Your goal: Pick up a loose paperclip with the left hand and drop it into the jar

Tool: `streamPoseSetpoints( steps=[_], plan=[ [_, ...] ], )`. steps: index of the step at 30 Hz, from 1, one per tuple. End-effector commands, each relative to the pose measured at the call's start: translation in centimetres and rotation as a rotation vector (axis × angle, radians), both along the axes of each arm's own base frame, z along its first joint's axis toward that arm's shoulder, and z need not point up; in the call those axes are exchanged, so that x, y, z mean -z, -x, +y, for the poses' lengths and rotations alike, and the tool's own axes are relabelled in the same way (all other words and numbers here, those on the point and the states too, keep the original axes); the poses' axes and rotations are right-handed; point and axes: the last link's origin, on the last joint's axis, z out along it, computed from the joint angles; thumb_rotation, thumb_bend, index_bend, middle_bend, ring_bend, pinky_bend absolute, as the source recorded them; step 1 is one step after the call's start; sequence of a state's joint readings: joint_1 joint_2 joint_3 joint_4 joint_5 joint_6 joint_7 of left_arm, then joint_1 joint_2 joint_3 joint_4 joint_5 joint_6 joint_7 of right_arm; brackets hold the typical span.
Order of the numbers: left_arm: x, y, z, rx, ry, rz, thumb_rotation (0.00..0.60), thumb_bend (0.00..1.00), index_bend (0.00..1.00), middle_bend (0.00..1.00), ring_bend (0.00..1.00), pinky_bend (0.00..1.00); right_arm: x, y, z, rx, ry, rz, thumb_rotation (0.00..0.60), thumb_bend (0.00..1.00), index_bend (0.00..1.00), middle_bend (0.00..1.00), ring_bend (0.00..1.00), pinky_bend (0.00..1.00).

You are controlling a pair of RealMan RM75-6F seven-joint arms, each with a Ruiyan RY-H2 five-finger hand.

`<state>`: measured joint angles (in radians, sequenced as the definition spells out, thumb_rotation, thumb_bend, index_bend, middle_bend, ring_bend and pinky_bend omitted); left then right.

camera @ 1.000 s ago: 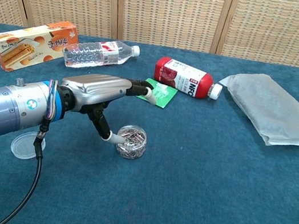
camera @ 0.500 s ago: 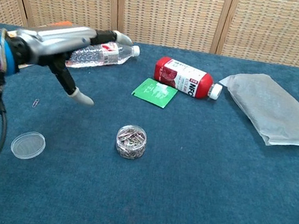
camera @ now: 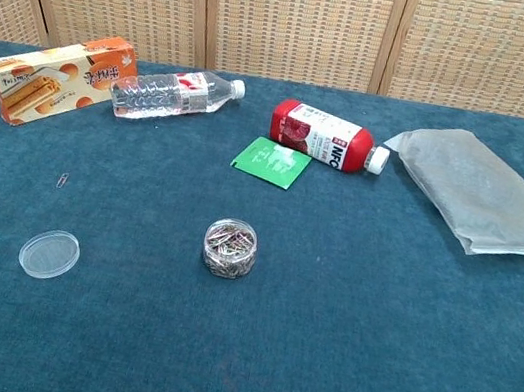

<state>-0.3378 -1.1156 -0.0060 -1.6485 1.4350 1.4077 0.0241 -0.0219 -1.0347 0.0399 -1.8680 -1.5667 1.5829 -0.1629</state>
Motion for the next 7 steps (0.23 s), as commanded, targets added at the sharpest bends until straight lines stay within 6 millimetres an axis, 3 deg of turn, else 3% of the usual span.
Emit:
streamPoseSetpoints(
  steps=[1, 7],
  plan=[
    [-1.6, 1.8, -2.9, -0.038, -0.017, -0.021, 0.6, 0.0, 0.0, 0.0, 0.0, 0.0, 0.0, 0.0, 0.1, -0.003, 0.0, -0.001, 0.6, 0.0, 0.0, 0.0, 0.0, 0.0],
    [-1.9, 2.2, -4.7, -0.058, -0.018, -0.044, 0.6, 0.0, 0.0, 0.0, 0.0, 0.0, -0.3, -0.1, 0.3, -0.008, 0.004, -0.009, 0.6, 0.0, 0.0, 0.0, 0.0, 0.0]
  ],
)
